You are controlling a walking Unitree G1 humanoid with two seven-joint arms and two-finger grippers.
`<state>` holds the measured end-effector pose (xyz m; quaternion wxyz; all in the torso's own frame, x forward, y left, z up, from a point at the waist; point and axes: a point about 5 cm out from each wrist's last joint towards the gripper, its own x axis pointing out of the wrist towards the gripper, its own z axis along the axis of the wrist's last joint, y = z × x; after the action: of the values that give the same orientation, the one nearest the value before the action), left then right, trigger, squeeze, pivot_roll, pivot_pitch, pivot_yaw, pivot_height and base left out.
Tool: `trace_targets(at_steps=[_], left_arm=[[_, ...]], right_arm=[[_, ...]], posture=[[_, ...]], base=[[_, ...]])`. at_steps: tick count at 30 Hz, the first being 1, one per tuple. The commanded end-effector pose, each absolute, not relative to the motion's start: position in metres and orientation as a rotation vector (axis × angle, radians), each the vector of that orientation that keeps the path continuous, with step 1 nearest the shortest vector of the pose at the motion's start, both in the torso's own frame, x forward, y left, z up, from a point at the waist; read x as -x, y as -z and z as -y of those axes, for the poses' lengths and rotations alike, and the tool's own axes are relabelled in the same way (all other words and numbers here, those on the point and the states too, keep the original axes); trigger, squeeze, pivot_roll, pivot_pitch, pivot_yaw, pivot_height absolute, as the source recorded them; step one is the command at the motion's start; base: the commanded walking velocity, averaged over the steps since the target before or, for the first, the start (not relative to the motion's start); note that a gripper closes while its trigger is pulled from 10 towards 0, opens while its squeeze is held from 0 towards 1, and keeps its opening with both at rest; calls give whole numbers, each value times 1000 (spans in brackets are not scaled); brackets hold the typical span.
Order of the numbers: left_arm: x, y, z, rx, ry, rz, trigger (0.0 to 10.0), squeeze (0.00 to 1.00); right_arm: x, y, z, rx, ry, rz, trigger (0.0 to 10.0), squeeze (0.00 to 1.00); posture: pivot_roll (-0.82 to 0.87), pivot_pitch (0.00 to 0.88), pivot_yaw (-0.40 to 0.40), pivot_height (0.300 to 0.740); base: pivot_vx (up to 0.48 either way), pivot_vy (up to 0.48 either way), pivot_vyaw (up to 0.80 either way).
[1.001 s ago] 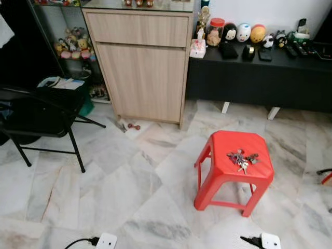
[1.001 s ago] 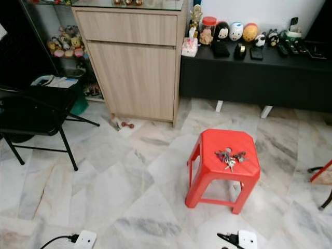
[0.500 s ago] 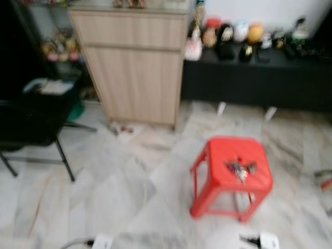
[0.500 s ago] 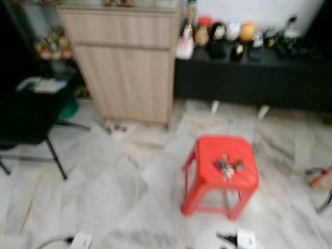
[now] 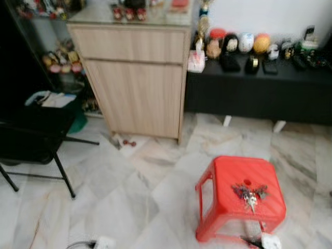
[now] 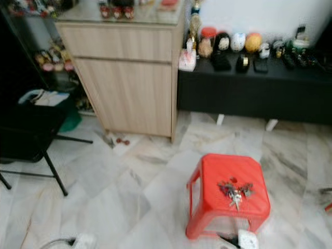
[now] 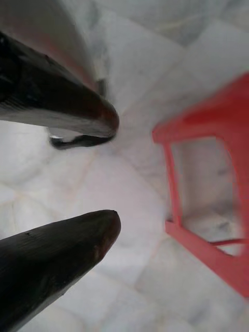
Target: Hang keys on a hook
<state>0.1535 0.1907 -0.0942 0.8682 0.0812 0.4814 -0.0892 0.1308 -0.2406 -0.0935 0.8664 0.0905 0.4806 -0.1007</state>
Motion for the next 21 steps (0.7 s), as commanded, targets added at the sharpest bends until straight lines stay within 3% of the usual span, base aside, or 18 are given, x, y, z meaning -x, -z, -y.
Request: trace_targets(at_steps=[1,4,14,21], left_arm=[[-144,97,-201,-197,176,-1044,10000,0],[-144,97,-201,-198,175,-1044,10000,0],[-145,96,-201,-210,181,-1044,10000,0],[-145,96,-201,-217,183,-1044,10000,0]], right_arm=[[-133,94,235,-204,206,-1000,10000,0],[-133,94,235,-211,211,-1001,10000,0],[-134,94,234,-200,189,-1003,10000,0],[-134,94,235,-200,189,-996,10000,0]], posture=[[-47,61,-26,740],[-47,64,-27,740],[-46,71,-29,740],[-47,78,-30,740]], base=[[0,0,0],[0,0,0],[0,0,-708],[0,-34,0]])
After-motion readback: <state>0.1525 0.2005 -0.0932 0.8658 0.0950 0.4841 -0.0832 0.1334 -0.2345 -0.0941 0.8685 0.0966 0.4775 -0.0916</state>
